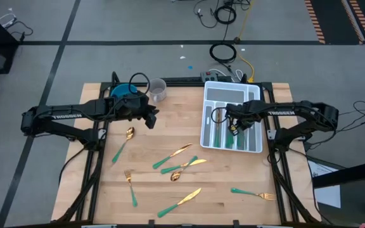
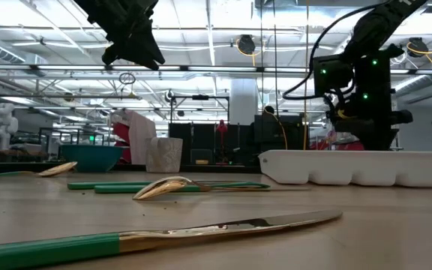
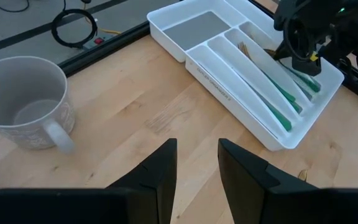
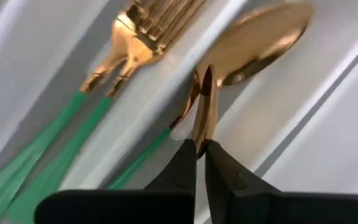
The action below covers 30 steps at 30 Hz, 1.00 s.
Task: Sort silverware
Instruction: Adjust the green spoon in the white cutlery tray
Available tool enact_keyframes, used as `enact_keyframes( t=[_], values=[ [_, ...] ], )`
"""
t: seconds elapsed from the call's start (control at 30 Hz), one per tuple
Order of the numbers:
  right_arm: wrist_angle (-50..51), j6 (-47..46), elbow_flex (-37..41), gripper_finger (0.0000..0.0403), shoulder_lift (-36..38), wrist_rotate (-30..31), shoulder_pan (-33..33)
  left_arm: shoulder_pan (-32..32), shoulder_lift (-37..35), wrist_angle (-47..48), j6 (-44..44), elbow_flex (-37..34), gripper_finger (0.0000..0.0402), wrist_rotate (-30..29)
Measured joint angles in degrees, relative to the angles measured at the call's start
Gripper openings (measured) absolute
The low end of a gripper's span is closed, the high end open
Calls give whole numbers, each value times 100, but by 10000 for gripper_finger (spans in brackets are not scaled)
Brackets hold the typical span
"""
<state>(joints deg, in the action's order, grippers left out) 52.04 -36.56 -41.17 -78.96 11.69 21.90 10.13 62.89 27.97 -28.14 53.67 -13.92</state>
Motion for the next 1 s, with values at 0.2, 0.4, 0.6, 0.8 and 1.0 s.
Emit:
enact_keyframes(
  t=[0.2, 0.4, 0.6, 0.8, 1.0],
  values=[
    [232, 42, -237, 1, -6, 36, -8, -1, 0, -2, -3, 0, 123, -24],
    [600, 85, -398, 1, 27, -24, -14, -2, 0, 0, -7, 0, 123, -26],
    [643, -264, -398, 1, 387, -309, -12, -2, 0, 0, -4, 0, 123, -26],
    [276, -749, -326, 1, 1127, -316, -14, -2, 0, 0, -2, 0, 123, -26],
    [-285, -1572, 255, 1, 1855, -315, -14, -2, 0, 0, 0, 0, 123, -26]
  ],
)
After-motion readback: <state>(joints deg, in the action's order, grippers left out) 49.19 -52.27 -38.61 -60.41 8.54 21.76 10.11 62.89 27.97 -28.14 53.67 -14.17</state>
